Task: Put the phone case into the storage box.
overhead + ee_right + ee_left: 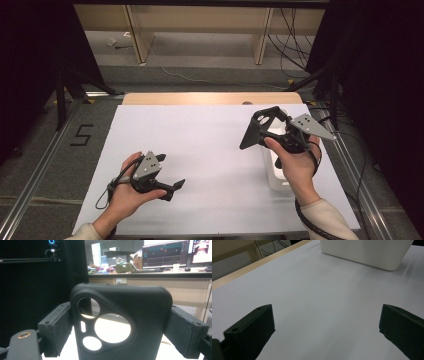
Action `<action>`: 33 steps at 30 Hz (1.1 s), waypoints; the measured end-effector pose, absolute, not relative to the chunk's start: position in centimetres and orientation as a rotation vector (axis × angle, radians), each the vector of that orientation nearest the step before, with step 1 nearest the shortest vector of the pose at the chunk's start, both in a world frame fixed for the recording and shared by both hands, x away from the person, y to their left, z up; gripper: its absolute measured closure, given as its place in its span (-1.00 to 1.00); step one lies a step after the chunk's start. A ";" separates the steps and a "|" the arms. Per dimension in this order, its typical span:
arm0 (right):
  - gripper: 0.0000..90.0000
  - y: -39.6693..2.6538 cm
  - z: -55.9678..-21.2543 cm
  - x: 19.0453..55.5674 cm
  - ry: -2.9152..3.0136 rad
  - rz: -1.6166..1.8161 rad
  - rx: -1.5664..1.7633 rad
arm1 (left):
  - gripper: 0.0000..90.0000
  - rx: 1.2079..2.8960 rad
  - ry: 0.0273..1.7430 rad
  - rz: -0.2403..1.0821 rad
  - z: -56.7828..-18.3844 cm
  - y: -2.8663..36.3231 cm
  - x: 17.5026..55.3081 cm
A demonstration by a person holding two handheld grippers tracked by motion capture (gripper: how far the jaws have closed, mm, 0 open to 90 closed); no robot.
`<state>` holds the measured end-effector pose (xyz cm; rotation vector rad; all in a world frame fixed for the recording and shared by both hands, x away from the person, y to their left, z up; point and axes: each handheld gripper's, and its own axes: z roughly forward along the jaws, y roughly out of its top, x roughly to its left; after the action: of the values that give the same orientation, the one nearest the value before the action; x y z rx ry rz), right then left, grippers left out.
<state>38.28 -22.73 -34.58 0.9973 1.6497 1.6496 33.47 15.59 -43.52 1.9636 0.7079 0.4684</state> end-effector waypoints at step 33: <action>-0.65 -25.2 -33.9 38.7 1.560 1.591 1.036 | -1.00 1.961 0.710 0.466 -43.5 15.6 33.5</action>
<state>38.70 -25.25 -33.93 1.0365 1.5597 1.5913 33.47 15.61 -43.52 1.9605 0.7101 0.4661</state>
